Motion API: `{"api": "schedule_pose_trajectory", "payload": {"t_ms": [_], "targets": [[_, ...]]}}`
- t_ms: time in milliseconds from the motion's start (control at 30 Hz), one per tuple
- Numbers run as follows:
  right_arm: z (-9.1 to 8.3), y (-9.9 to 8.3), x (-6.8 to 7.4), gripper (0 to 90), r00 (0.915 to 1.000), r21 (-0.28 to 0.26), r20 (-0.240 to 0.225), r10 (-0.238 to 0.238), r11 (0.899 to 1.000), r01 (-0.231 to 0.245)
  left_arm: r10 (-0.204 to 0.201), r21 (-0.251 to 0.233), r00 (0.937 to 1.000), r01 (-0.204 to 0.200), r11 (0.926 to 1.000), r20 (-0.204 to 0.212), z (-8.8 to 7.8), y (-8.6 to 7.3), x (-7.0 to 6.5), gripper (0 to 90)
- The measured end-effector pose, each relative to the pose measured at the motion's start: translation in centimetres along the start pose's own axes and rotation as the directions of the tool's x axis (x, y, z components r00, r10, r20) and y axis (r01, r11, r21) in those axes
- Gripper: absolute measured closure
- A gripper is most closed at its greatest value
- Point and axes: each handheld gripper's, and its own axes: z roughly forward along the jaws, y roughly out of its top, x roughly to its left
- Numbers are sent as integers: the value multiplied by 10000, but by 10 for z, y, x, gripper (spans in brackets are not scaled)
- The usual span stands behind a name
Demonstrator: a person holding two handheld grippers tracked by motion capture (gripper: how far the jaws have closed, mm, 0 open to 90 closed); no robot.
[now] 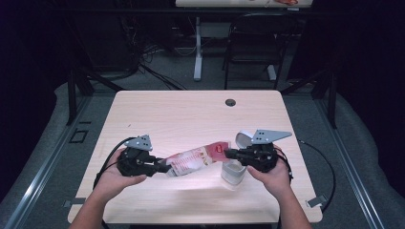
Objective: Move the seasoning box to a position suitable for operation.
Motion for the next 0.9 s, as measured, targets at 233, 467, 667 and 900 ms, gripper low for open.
{"api": "schedule_pose_trajectory", "payload": {"t_ms": [233,467,667,900], "targets": [[-2,-1,-2,900,10000,-2,57,36,10000,-36,99,-14,9999,-99,10000,-125,-4,7,0,736],[-2,-3,-4,900,9999,-7,90,110,9999,-110,179,-58,9996,-181,9998,-218,-8,12,-1,739],[-2,-4,-5,900,9998,4,138,136,9999,-136,143,-83,9996,-145,9999,-232,-9,14,0,740],[-3,-4,-7,900,9997,-20,173,167,9999,-167,162,-93,9996,-165,9998,-247,-11,18,1,741]]}}
